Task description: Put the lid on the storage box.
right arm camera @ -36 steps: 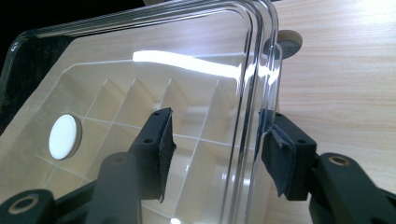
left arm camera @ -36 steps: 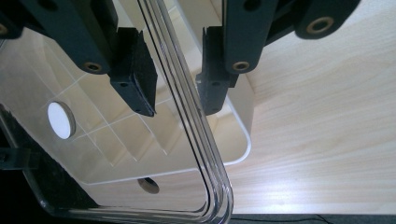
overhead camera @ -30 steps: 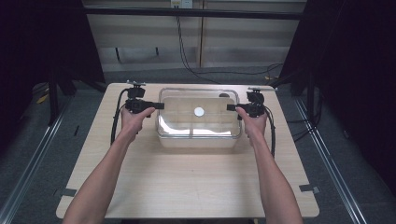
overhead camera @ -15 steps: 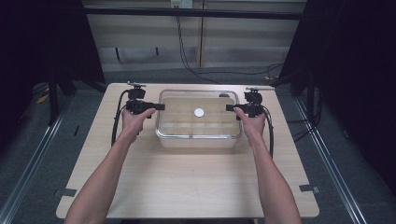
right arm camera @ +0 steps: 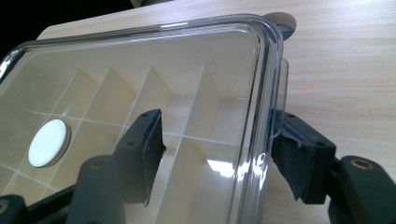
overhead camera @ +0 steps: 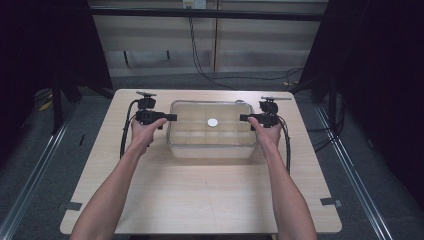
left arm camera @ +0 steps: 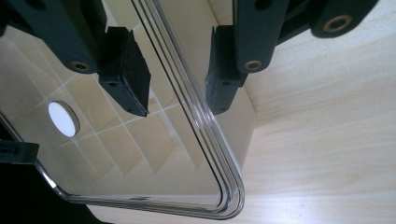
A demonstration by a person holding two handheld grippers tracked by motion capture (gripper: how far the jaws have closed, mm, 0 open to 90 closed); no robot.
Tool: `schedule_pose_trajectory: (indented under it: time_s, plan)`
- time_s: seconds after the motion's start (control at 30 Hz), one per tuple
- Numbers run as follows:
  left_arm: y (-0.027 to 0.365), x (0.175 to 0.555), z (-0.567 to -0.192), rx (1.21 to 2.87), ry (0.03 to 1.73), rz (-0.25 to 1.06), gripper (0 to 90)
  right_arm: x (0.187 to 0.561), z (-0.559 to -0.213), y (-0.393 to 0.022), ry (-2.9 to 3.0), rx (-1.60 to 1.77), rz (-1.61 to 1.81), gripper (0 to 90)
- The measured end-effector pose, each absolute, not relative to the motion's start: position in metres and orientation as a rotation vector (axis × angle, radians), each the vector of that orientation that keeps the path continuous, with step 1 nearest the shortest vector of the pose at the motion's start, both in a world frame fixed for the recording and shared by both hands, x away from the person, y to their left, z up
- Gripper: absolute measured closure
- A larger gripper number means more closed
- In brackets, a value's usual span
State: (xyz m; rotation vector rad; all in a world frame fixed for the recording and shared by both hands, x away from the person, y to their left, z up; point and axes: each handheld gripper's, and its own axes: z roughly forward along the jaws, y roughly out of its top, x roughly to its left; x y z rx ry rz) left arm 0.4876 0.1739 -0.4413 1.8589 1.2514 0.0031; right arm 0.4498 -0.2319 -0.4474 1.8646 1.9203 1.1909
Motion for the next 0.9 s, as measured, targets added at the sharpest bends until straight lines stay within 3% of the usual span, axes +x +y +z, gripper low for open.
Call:
schedule_pose_trajectory:
  time_s: [0.13, 0.9]
  plan:
    - [0.178, 0.488, -0.442, 1.857, 1.243, 0.009, 60.2, 0.450, -0.448, -0.232, 1.938, 1.865, 1.194, 35.0]
    - [0.181, 0.455, -0.427, 1.878, 1.155, 0.097, 39.8, 0.419, -0.425, -0.248, 1.924, 1.719, 1.281, 26.2]
